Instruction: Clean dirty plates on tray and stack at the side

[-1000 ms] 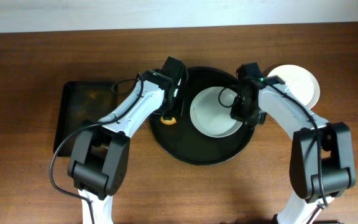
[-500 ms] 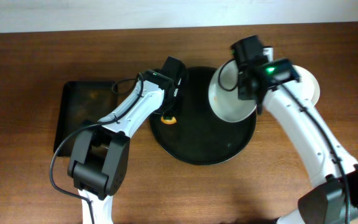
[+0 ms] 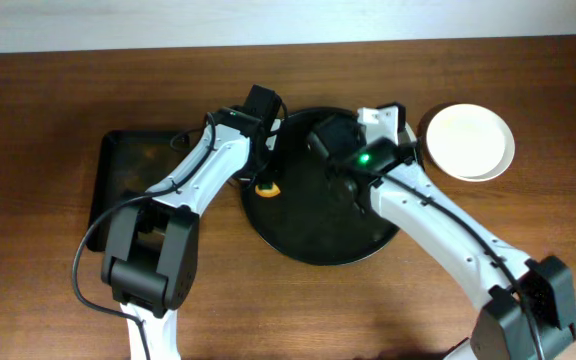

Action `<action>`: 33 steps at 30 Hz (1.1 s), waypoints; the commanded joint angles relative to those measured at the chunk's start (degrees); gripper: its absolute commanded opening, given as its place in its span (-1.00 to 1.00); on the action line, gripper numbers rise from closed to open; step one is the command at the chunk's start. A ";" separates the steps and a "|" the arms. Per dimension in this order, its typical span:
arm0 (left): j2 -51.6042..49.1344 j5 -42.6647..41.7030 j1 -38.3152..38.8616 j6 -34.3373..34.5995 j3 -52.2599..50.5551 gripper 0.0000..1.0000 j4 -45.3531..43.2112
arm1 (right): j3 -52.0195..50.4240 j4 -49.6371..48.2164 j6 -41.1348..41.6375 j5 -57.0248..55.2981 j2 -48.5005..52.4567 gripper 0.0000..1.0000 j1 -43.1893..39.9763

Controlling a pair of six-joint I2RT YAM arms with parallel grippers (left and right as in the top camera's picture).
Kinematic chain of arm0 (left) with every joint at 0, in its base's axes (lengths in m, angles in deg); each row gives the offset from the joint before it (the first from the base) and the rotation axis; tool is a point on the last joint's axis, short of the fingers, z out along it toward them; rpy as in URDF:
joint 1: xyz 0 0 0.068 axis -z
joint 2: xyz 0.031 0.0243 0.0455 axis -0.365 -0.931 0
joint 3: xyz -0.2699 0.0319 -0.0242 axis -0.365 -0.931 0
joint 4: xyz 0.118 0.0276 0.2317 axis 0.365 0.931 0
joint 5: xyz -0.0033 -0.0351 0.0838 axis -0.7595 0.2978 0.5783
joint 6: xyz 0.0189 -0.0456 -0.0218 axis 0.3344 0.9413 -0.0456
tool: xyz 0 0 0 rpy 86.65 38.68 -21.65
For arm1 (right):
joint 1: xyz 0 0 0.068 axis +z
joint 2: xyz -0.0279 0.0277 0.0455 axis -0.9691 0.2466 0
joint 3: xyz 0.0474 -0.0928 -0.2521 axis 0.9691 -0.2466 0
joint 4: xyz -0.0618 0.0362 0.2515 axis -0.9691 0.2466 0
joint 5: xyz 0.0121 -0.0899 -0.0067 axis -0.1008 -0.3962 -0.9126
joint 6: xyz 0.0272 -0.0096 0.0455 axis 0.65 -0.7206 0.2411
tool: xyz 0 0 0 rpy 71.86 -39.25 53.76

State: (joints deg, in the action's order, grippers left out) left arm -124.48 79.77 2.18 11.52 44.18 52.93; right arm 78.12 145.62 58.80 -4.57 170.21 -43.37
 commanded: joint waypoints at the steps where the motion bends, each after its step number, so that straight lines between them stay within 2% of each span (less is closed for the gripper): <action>1: 1.84 -1.18 -0.09 -0.87 0.98 -1.00 -0.13 | -4.94 -3.58 2.58 -3.72 -0.24 -0.92 0.42; 12: 1.84 -1.18 -0.09 -0.87 0.98 -1.00 -0.13 | -5.53 -3.87 2.45 -2.86 -0.24 -0.92 7.30; 17: 1.84 -1.18 -0.09 -0.87 0.98 -1.00 -0.09 | -5.57 -4.17 2.49 -2.49 -0.24 -0.92 7.76; 19: 1.84 -1.18 -0.11 -0.87 0.98 -1.00 -0.02 | -5.57 -4.94 2.43 -7.91 -0.24 -0.92 7.65; 21: 1.84 -1.16 -0.09 -0.90 0.98 -1.00 0.15 | -5.55 -5.55 2.38 -17.84 -0.24 -0.92 7.65; 23: 1.84 -1.18 -0.09 -0.87 0.98 -1.00 0.11 | -5.55 -5.90 -1.81 -23.74 -0.24 -0.92 7.65; 30: 1.84 -1.18 -0.09 -0.87 0.98 -1.00 0.13 | -5.97 -5.55 -5.62 -13.03 1.42 -0.92 6.16; 33: 1.84 -1.18 -0.11 -0.87 0.98 -1.00 0.31 | -6.58 -5.60 -5.60 -12.44 3.17 -0.92 5.68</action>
State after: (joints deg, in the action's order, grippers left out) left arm -124.48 79.62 2.23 11.37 44.16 53.00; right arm 72.76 139.87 53.56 -18.36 171.13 -36.96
